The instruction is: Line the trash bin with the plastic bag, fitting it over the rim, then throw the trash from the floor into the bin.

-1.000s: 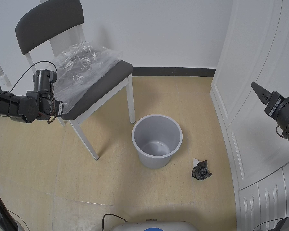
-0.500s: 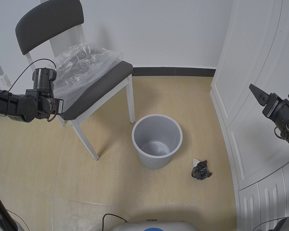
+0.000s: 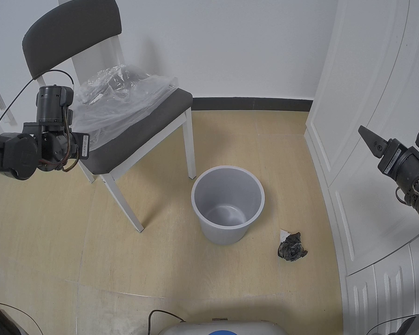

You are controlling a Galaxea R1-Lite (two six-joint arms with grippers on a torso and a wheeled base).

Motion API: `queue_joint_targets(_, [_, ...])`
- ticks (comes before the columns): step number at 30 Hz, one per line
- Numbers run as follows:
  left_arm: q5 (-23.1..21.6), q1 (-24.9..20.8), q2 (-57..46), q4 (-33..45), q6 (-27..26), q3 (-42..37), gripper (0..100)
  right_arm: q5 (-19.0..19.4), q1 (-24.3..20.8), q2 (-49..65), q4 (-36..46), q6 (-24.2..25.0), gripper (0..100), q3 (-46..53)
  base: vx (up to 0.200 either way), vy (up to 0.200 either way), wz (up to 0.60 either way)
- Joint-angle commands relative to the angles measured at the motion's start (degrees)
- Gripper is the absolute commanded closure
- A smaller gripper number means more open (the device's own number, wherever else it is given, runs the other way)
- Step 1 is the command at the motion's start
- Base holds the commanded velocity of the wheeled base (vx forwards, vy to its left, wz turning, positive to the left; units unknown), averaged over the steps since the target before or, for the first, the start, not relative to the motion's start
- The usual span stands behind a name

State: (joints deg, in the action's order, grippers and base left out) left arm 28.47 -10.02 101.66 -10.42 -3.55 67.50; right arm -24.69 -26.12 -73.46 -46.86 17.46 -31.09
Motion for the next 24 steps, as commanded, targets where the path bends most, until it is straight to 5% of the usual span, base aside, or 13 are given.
queue_joint_targets(1, [0.0, -1.8, -5.7, 0.0, 0.8, -2.2, 100, 0.0, -0.1, 0.3, 0.0, -0.1, 0, 0.2, 0.0, 0.0, 0.0])
queue_joint_targets(24, [0.0, -13.1, -15.6, -0.1, 0.6, -3.1, 100, 0.0, 0.0, 1.2, 0.0, -0.3, 0, 1.1, 0.0, 0.0, 0.0])
